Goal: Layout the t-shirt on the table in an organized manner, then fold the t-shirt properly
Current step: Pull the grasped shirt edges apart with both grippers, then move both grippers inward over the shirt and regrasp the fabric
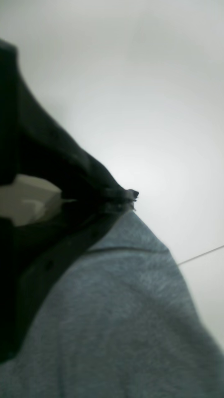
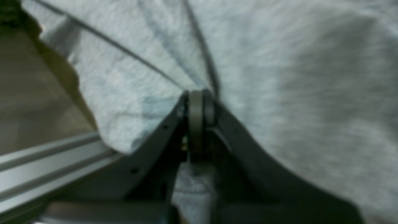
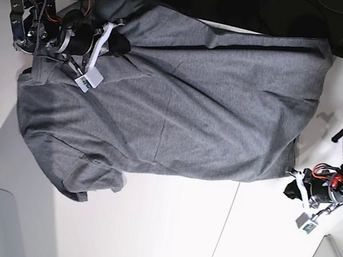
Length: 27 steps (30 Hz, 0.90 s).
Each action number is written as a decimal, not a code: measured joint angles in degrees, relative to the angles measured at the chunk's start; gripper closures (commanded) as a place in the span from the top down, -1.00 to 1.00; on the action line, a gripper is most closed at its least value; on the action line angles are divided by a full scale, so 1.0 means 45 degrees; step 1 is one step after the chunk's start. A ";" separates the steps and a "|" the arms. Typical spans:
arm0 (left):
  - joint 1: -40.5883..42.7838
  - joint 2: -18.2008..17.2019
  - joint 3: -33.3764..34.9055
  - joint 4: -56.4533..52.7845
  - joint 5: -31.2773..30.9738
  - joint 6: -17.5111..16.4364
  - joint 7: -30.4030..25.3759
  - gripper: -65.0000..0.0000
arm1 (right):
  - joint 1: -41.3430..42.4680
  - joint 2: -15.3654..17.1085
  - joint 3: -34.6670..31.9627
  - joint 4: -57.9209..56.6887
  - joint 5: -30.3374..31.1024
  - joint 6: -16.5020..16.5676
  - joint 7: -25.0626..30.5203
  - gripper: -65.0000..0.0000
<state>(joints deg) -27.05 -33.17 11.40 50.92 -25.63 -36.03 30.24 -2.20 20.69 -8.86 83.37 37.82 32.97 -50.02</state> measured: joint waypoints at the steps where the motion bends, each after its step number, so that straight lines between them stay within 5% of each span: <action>1: 0.0155 -0.0248 -0.0019 0.0272 -0.0131 -0.0253 0.0005 -1.00 | 0.0029 -0.0121 0.0058 0.0112 0.0019 0.0000 0.0068 -1.00; 7: 0.1447 -0.0359 0.0039 0.0457 -0.0646 -0.0782 0.0053 -1.00 | 0.0627 -0.1520 0.0068 0.0223 -0.0296 0.0015 0.0534 -1.00; 15: 0.1744 0.0078 0.0024 0.0437 -0.0879 -0.0777 -0.0699 -1.00 | 0.1982 -0.3662 0.0087 -0.0461 -0.2531 -0.0092 0.1695 -1.00; 22: 0.2147 0.0831 0.0010 0.0432 -0.0194 -0.0777 -0.0714 -1.00 | 0.3283 -0.5484 0.0087 -0.3444 -0.4362 -0.0126 0.2837 -1.00; 27: 0.2633 0.1069 -0.0044 0.0437 -0.0325 -0.0782 -0.0918 -1.00 | 0.3823 -0.6096 0.0087 -0.5848 -0.5523 -0.0160 0.3784 -1.00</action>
<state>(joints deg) -15.20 -28.36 11.20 52.88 -27.09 -39.55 26.11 15.00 -6.74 -8.47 57.06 12.97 32.25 -32.99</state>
